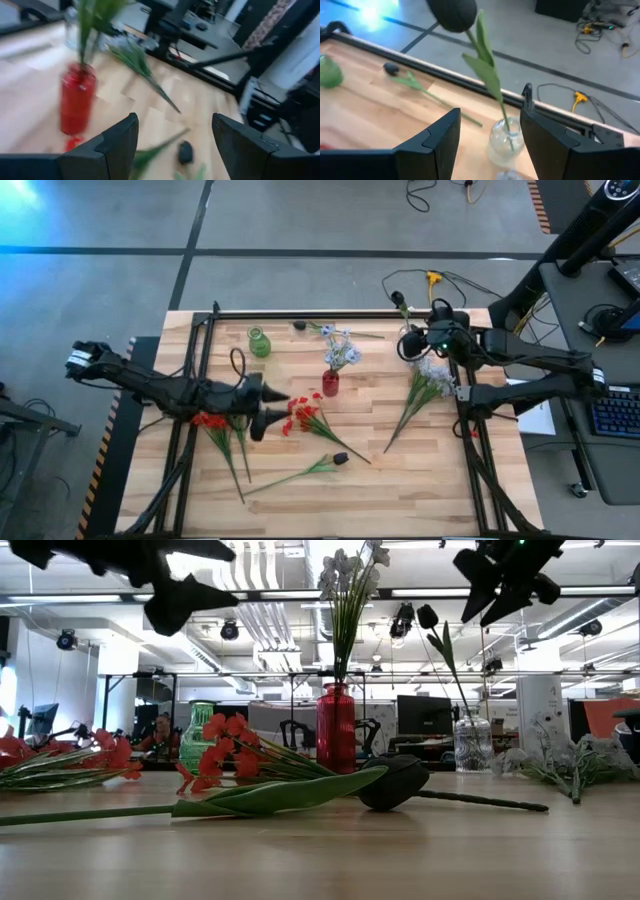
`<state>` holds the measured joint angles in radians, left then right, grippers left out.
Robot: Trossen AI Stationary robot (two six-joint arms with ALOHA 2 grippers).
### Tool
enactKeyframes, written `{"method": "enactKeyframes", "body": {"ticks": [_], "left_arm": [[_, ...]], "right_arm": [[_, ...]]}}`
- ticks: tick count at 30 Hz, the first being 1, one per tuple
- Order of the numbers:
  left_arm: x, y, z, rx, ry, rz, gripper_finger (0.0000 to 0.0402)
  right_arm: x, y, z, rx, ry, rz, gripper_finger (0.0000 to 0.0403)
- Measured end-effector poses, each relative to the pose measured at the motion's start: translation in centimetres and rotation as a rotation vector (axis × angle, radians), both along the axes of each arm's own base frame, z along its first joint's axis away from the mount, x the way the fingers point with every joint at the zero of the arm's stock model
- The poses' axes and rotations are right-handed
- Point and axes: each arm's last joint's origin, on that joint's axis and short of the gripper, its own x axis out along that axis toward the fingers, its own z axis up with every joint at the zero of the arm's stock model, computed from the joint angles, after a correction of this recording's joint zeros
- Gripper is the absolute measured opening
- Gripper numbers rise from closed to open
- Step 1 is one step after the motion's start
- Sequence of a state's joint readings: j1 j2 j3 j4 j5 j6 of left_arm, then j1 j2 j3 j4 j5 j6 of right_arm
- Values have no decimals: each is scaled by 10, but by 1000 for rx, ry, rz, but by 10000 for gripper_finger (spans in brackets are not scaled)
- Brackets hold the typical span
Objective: Sort flowers into vase by color
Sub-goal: Put the middle red flowers into the green vase
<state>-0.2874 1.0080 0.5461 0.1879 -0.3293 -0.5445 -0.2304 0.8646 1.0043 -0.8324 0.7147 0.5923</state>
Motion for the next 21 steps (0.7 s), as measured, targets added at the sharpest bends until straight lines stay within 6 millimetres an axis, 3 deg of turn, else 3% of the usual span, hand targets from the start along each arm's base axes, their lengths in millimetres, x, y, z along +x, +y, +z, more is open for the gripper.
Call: {"method": "enactKeyframes", "body": {"ticks": [6, 11, 21], "left_arm": [[1, -24, 2, -106, 29, 11, 236], [16, -39, 4, -163, 121, 49, 236], [41, -70, 1, -148, 569, 198, 236]], "right_arm": [[2, 17, 5, 72, -22, 114, 199], [6, 33, 4, 100, -28, 213, 199], [-2, 48, 5, 145, 25, 261, 199]]}}
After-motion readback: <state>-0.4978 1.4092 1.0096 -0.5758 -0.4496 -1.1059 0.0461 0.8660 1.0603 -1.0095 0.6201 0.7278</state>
